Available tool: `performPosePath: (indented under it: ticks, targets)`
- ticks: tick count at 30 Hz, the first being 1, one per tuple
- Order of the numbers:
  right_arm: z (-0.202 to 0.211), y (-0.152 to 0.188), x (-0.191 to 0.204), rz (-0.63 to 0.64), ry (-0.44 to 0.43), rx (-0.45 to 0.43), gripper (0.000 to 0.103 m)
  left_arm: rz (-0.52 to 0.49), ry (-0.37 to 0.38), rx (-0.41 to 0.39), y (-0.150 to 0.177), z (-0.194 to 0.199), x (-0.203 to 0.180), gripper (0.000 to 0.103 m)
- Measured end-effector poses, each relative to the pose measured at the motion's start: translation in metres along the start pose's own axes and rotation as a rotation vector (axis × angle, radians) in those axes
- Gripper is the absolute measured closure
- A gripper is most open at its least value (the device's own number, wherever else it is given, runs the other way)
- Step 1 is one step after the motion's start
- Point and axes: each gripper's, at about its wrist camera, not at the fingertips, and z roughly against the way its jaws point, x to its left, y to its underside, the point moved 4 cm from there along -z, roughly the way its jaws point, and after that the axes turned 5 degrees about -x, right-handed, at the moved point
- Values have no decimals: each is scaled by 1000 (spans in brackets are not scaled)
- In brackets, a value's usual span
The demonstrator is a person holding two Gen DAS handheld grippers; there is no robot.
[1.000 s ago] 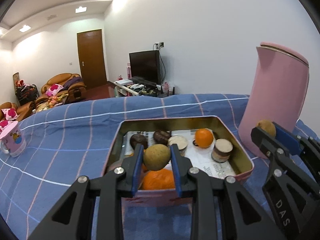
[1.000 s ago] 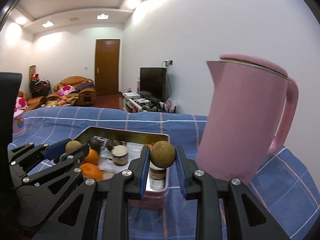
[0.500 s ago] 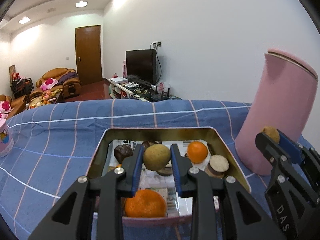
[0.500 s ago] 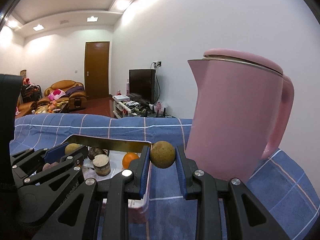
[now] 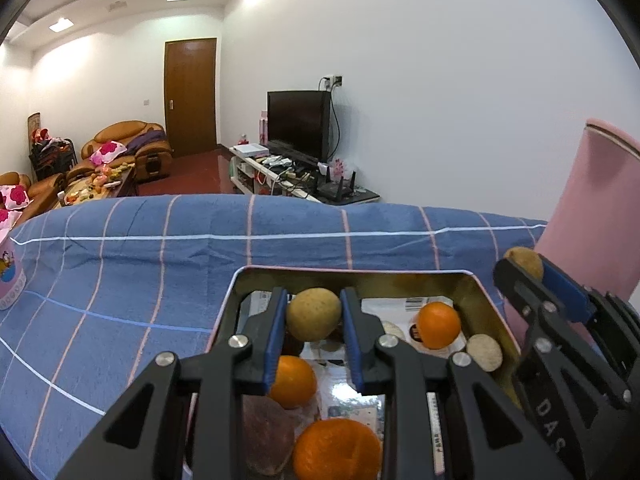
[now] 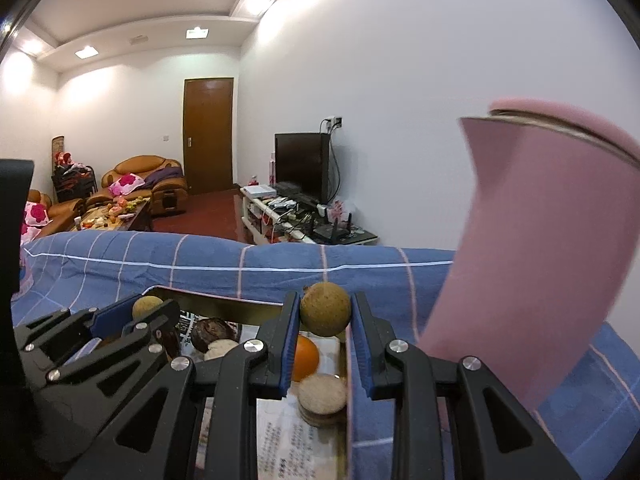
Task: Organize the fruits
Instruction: 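Lower both kiwis into the tin box and open both tools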
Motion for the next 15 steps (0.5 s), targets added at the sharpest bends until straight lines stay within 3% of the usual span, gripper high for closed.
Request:
performPosePath:
  ticks: [9,15]
  targets:
    - [-17,0,11,9,-56,39,75,10,-11,28,-4,-12,7,74]
    - [-30,3,17,1,-153,96,75,27,4,87,-2,-23,12,74]
